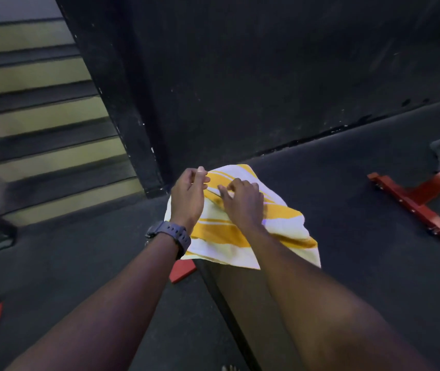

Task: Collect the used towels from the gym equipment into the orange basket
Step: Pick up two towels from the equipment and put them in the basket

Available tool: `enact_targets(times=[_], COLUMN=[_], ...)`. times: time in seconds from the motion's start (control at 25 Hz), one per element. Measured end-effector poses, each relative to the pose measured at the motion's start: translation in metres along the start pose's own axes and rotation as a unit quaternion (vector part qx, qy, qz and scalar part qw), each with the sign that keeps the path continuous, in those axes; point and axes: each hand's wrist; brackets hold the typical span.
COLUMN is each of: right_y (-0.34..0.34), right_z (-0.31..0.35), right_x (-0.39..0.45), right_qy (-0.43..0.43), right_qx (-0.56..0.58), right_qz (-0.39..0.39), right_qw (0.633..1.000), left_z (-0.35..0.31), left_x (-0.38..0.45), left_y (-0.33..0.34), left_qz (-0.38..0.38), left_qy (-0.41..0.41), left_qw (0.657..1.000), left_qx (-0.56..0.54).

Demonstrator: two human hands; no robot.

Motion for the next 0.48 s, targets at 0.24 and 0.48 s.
enact_targets(times=[0.24,0.48], right_y=[0.064,0.047], right_z=[-0.006,0.037], right_x=[0.006,0.010], right_qy=[-0.044,-0.072], right_qx=[-0.172,0.059], right_qz=[0.036,0.083], right_qw=[0.984,0.992], left_z=[0.033,0.001], left_x=[0.021,0.035], left_y=[0.012,-0.007], left_qz=[-0.029,-0.106], left_qy=[-0.011,0.059], left_qw=[1.000,0.993], left_qx=[-0.003,0.017])
Point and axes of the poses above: each hand's wrist, its own x-axis towards the middle knuckle, its own y-axis out of the palm, z = x × y, and after that the axes turned 15 degrees about y, right-handed
